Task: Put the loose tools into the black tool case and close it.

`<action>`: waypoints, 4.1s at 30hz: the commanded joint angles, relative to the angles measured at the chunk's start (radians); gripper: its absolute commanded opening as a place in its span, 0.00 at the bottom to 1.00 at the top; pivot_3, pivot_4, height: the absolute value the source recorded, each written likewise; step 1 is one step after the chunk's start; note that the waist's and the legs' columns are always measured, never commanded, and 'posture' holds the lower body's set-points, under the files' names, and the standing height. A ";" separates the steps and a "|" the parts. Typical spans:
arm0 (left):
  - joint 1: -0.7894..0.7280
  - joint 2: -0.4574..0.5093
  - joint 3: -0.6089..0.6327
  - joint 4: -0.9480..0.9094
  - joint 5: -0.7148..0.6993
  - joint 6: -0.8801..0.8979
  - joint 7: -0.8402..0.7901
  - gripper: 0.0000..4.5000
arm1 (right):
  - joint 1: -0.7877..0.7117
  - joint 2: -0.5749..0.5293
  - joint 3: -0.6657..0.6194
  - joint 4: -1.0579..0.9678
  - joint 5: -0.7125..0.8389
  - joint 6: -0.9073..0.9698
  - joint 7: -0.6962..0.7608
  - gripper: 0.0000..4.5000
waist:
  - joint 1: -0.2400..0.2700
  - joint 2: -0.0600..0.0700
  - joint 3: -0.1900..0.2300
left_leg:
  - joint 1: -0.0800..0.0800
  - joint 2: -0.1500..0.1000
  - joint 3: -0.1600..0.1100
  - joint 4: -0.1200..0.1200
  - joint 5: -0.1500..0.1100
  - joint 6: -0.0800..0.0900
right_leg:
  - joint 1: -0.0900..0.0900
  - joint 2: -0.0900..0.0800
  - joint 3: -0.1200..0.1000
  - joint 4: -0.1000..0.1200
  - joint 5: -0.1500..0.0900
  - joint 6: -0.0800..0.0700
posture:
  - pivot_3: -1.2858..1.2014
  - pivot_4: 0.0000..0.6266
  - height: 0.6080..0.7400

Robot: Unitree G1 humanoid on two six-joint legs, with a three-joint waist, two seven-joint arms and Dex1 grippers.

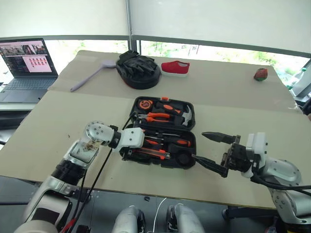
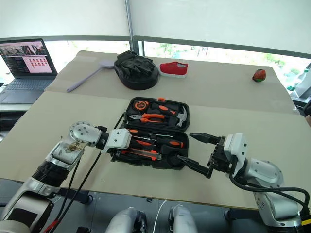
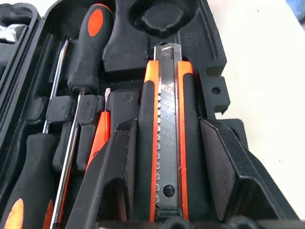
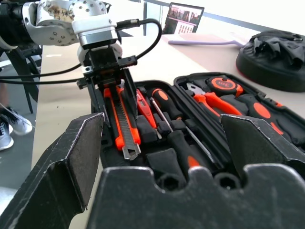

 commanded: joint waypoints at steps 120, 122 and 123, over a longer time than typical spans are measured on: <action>0.389 -0.035 0.353 -0.308 -0.547 0.111 0.024 1.00 | -0.264 -0.369 0.143 0.584 -0.423 0.044 0.166 0.10 | -0.001 0.019 -0.005 | 0.003 -0.001 -0.001 -0.001 -0.005 0.002 | 0.004 -0.003 0.000 -0.005 -0.003 0.006 | 0.52 0.24 1.00; 0.391 -0.036 0.353 -0.307 -0.547 0.109 0.024 1.00 | -0.288 -0.365 0.142 0.566 -0.410 0.036 0.189 0.02 | -0.002 0.019 -0.005 | 0.003 -0.001 -0.001 -0.002 -0.005 0.002 | 0.004 -0.002 0.000 -0.005 -0.003 0.006 | 0.52 0.24 1.00; 0.392 -0.036 0.353 -0.305 -0.546 0.108 0.024 1.00 | -0.297 -0.361 0.140 0.549 -0.397 0.039 0.205 0.02 | -0.002 0.019 -0.005 | 0.003 -0.001 -0.001 -0.002 -0.005 0.002 | 0.004 -0.002 0.000 -0.005 -0.003 0.006 | 0.52 0.24 1.00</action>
